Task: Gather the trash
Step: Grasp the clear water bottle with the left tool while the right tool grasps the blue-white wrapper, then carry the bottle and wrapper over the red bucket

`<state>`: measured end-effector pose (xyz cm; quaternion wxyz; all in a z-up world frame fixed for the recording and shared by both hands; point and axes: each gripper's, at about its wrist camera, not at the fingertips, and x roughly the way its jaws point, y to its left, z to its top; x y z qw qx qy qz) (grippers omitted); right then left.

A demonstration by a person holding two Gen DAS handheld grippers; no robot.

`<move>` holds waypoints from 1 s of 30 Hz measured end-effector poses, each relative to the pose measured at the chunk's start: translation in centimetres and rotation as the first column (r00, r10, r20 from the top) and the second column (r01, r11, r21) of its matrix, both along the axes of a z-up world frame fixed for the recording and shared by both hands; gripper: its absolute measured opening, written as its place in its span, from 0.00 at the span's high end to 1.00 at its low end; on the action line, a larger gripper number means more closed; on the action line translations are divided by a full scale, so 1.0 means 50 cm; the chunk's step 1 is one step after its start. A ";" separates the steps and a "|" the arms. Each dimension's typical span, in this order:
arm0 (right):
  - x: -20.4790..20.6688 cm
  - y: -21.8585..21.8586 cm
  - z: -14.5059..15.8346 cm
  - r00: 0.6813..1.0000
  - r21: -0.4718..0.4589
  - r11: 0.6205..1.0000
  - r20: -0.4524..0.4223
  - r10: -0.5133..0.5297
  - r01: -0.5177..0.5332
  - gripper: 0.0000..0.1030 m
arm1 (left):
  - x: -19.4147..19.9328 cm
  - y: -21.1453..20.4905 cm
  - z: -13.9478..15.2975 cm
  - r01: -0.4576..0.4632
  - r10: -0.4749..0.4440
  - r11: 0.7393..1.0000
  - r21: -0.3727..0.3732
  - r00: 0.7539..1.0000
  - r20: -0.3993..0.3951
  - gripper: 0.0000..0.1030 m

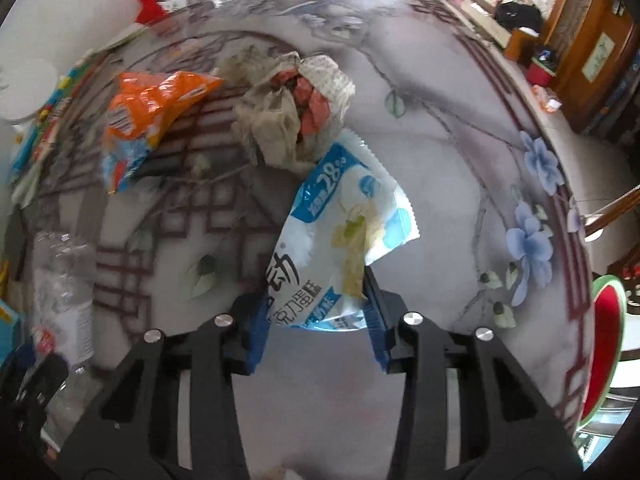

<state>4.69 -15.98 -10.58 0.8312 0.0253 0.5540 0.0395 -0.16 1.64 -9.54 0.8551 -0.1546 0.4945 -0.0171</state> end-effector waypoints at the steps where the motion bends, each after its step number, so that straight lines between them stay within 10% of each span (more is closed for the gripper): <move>1: -0.012 0.003 0.006 1.000 0.005 1.000 0.013 0.014 -0.014 0.61 | -0.001 0.001 0.000 -0.004 0.004 1.000 0.000 1.000 0.002 0.21; 19: -0.232 0.047 0.106 0.960 -0.036 0.982 0.210 0.187 -0.183 0.61 | 0.011 0.007 -0.009 -0.026 0.026 1.000 0.008 0.999 0.023 0.21; 30: -0.299 0.038 0.112 0.951 -0.062 0.983 0.249 0.183 -0.173 0.61 | 0.007 0.000 -0.015 -0.001 0.002 1.000 -0.012 1.000 0.024 0.38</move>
